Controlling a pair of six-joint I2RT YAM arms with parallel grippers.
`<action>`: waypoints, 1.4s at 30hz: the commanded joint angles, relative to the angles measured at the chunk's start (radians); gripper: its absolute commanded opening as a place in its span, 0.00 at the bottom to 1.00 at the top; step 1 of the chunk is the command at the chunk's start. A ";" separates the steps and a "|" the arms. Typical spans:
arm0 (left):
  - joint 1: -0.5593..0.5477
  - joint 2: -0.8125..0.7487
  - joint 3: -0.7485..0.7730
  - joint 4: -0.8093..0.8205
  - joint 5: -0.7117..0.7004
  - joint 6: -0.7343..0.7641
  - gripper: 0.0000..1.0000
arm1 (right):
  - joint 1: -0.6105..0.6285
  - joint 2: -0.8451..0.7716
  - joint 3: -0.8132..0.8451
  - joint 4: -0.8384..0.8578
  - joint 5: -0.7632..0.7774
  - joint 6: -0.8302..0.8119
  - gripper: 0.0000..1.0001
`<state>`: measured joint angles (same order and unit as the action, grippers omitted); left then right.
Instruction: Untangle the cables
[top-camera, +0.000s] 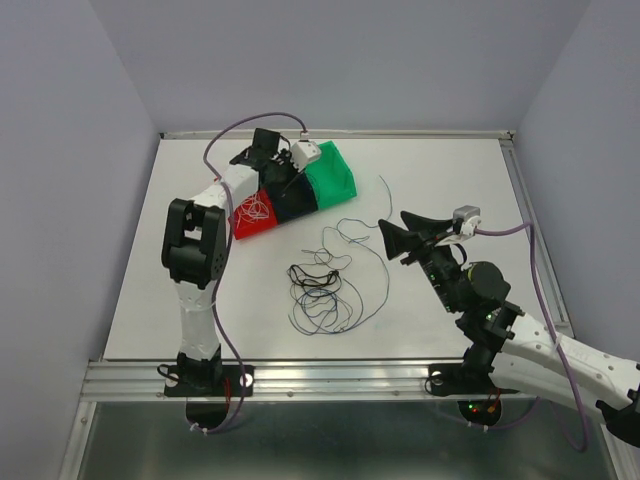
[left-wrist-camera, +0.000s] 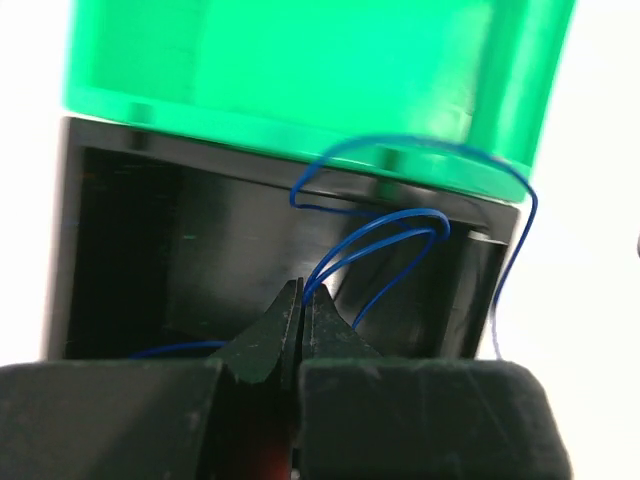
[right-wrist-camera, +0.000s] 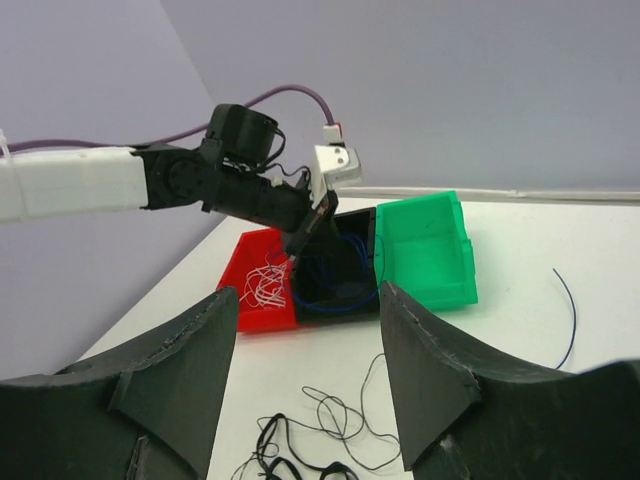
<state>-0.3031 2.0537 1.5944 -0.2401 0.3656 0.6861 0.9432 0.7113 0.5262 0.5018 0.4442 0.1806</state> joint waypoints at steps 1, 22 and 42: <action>0.036 -0.021 0.134 0.021 -0.049 -0.068 0.00 | 0.002 -0.007 -0.015 0.035 0.005 0.005 0.64; 0.125 -0.144 0.070 0.019 -0.123 0.171 0.00 | 0.000 -0.018 -0.012 0.027 -0.002 0.005 0.64; 0.052 -0.056 0.168 0.002 -0.183 0.133 0.00 | 0.000 -0.013 -0.012 0.027 0.001 0.008 0.64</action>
<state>-0.2176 2.0014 1.7100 -0.2573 0.2035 0.8436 0.9432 0.7071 0.5262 0.5014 0.4442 0.1841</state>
